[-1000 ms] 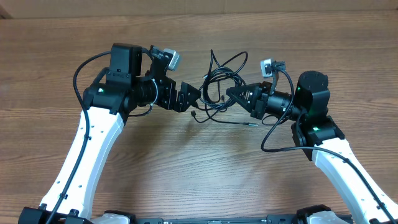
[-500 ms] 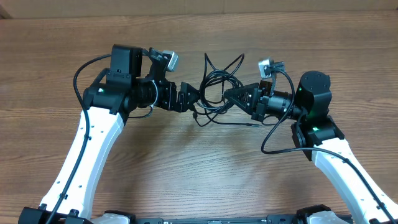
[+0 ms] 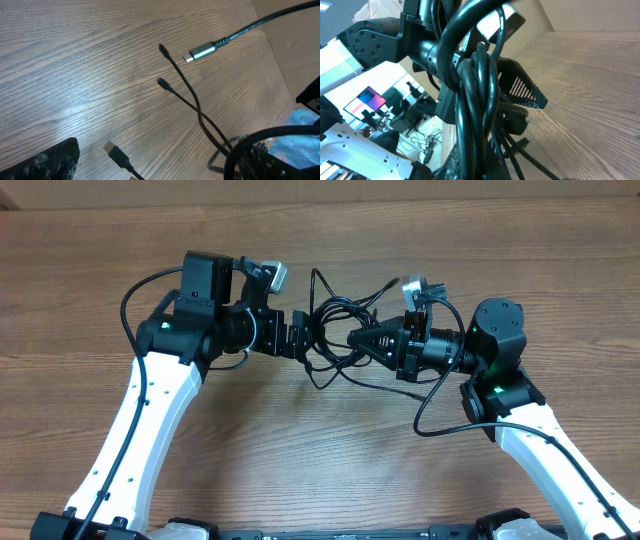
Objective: Untangle cables
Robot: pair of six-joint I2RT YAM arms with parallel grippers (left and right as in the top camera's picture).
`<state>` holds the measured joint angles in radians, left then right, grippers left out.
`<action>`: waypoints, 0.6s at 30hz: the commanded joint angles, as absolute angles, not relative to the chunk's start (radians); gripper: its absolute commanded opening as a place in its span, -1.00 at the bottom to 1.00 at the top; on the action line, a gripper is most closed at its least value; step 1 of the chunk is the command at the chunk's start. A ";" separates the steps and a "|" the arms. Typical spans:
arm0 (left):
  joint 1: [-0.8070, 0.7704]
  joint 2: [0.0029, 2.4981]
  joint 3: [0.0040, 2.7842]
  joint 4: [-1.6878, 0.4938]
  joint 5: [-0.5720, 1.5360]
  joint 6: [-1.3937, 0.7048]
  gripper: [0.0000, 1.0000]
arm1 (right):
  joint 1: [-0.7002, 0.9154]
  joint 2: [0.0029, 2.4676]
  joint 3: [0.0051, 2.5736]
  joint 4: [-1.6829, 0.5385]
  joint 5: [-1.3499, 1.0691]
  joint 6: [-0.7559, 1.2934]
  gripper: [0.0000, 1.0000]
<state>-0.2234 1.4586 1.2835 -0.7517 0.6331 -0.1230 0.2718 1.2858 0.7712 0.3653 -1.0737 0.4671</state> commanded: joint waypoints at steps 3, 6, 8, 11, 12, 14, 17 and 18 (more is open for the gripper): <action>-0.249 1.451 1.291 -0.760 0.659 -0.135 0.99 | 0.291 1.279 0.779 0.373 -1.102 0.468 -0.92; -0.274 1.451 1.291 -0.761 0.666 -0.115 0.86 | 0.291 1.279 0.779 0.373 -1.102 0.468 -0.92; -0.296 1.451 1.291 -0.762 0.600 -0.101 0.67 | 0.291 1.279 0.779 0.373 -1.102 0.468 -0.92; -0.325 1.451 1.291 -0.780 0.401 -0.152 0.40 | 0.291 1.279 0.779 0.374 -1.102 0.477 -0.92; -0.330 1.451 1.291 -0.798 0.320 -0.211 0.40 | 0.291 1.279 0.779 0.374 -1.102 0.480 -0.92; -0.330 1.451 1.291 -0.830 0.234 -0.282 0.40 | 0.291 1.279 0.779 0.378 -1.103 0.485 -0.92; -0.329 1.451 1.291 -0.865 0.147 -0.346 0.33 | 0.291 1.279 0.779 0.404 -1.117 0.502 -0.92; -0.329 1.451 1.291 -0.881 0.118 -0.373 0.28 | 0.291 1.279 0.779 0.419 -1.131 0.503 -0.92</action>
